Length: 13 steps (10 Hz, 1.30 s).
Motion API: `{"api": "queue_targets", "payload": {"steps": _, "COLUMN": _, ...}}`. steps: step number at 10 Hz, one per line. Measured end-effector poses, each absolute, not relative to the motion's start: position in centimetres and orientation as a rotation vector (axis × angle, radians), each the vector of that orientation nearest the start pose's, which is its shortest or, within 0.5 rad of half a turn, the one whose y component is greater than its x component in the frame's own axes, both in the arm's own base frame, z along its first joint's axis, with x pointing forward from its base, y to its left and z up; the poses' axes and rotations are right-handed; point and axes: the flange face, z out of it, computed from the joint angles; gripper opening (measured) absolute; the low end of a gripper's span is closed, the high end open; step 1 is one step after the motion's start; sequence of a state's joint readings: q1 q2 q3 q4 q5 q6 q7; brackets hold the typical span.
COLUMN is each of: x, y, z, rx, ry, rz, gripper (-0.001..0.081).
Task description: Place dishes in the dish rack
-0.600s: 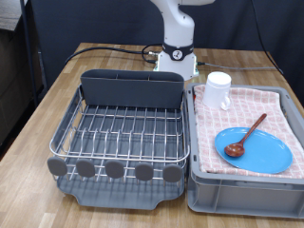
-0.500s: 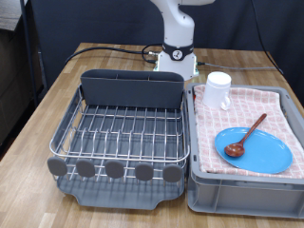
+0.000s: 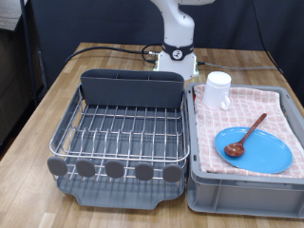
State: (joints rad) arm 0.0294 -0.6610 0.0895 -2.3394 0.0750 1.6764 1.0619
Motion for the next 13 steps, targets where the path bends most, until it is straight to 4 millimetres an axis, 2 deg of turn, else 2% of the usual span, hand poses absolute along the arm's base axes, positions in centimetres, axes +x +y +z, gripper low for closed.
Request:
{"api": "queue_targets", "payload": {"steps": 3, "x": 37.3, "y": 9.5, "z": 55.1, "rx": -2.697, "ry": 1.582, "rz": -0.066, "gripper": 0.0802}}
{"api": "queue_targets", "payload": {"steps": 4, "x": 38.1, "y": 10.7, "z": 54.7, "rx": -2.72, "ry": 1.566, "rz": -0.055, "gripper": 0.0802}}
{"api": "queue_targets", "payload": {"steps": 5, "x": 39.4, "y": 11.4, "z": 54.6, "rx": -2.735, "ry": 1.556, "rz": -0.029, "gripper": 0.0802}}
{"api": "queue_targets", "payload": {"steps": 8, "x": 39.8, "y": 11.9, "z": 54.7, "rx": -2.727, "ry": 1.526, "rz": -0.069, "gripper": 0.0802}}
{"api": "queue_targets", "payload": {"steps": 11, "x": 42.1, "y": 14.6, "z": 54.5, "rx": -2.722, "ry": 1.486, "rz": -0.107, "gripper": 0.0802}}
{"api": "queue_targets", "payload": {"steps": 13, "x": 43.7, "y": 16.4, "z": 54.4, "rx": -2.662, "ry": 1.562, "rz": -0.11, "gripper": 0.0802}}
